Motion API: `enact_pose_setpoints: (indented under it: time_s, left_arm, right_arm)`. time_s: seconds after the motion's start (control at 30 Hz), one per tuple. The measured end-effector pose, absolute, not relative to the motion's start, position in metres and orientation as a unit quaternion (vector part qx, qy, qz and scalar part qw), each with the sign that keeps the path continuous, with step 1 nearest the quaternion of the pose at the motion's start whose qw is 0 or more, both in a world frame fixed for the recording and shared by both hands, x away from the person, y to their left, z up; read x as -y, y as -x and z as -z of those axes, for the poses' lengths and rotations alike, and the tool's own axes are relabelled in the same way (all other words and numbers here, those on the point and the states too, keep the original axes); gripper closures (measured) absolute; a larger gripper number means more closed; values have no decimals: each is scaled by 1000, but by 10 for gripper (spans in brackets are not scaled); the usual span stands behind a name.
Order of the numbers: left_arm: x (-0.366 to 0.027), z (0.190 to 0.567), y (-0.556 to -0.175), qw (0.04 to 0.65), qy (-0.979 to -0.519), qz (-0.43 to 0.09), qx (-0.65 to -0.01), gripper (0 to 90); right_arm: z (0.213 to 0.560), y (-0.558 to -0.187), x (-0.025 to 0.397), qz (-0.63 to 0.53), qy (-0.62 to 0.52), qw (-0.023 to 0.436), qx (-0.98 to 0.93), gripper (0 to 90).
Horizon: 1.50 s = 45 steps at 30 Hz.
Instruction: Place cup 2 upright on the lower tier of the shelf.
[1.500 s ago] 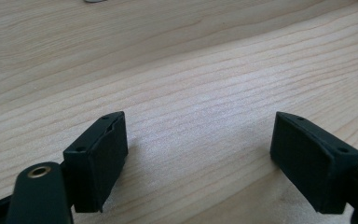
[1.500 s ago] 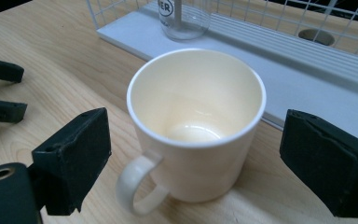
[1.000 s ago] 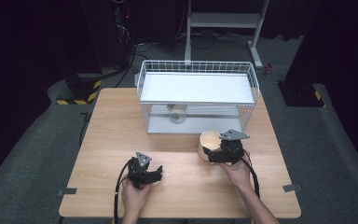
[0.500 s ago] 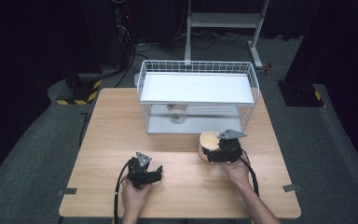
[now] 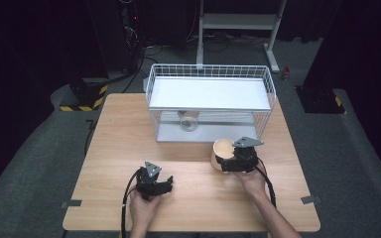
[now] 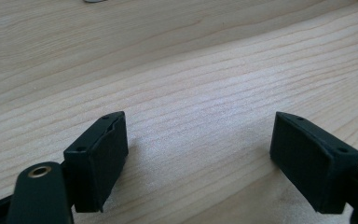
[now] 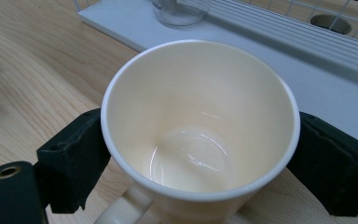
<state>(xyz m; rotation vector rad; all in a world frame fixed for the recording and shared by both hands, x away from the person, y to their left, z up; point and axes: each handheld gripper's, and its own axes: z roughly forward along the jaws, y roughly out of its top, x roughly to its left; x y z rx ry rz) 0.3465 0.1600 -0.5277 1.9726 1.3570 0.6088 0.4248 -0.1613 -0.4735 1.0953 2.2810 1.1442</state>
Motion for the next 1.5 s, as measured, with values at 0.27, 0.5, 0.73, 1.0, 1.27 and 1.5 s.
enact_pose_setpoints:
  time_s: [0.27,0.5,0.73,1.0,1.27,1.5]
  left_arm:
    - [-160,528,-347,330,-754,-233,-519,194]
    - [-160,528,-347,329,-754,-233,-518,194]
    - [-160,528,-347,329,-755,-233,-518,195]
    - [-160,528,-347,329,-755,-234,-517,196]
    - [-160,528,-346,330,-754,-232,-519,197]
    - [-160,528,-346,330,-754,-233,-519,198]
  right_arm:
    - [472,-426,165,-411,-396,182,-801,105]
    - [462,-431,167,-407,-396,190,-801,106]
    - [455,-441,172,-408,-411,192,-792,105]
    - [452,-451,175,-405,-421,199,-787,106]
    - [448,-468,178,-403,-438,206,-777,106]
    - [453,-477,180,-396,-454,200,-772,106]
